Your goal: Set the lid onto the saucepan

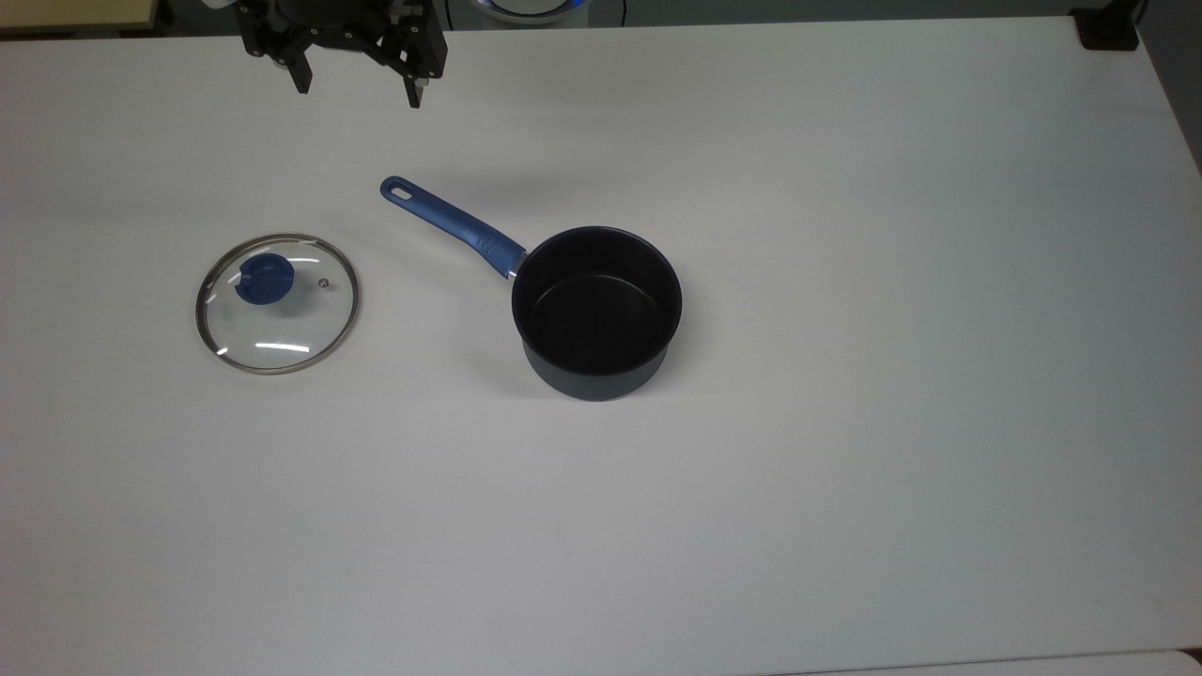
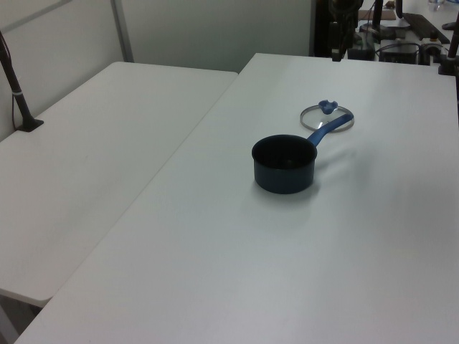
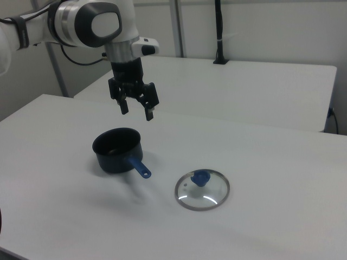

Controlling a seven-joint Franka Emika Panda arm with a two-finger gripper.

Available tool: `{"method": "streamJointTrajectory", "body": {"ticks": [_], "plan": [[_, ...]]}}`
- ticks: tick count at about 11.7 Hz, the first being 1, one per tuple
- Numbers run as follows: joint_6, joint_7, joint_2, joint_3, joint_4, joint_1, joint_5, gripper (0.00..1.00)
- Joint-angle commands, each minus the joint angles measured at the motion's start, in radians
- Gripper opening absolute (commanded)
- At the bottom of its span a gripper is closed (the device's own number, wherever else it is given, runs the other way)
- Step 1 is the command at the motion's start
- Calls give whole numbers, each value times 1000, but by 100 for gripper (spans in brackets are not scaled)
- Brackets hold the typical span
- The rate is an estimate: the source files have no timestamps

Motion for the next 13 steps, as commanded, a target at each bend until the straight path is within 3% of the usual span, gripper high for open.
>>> {"method": "streamJointTrajectory", "body": {"ticks": [1, 9, 11, 13], "plan": [[17, 14, -8, -20, 0, 10, -8, 100], [17, 6, 26, -21, 36, 14, -1, 100], [25, -30, 43, -55, 43, 13, 5, 100], [55, -77, 122, -99, 81, 8, 43, 100]]}}
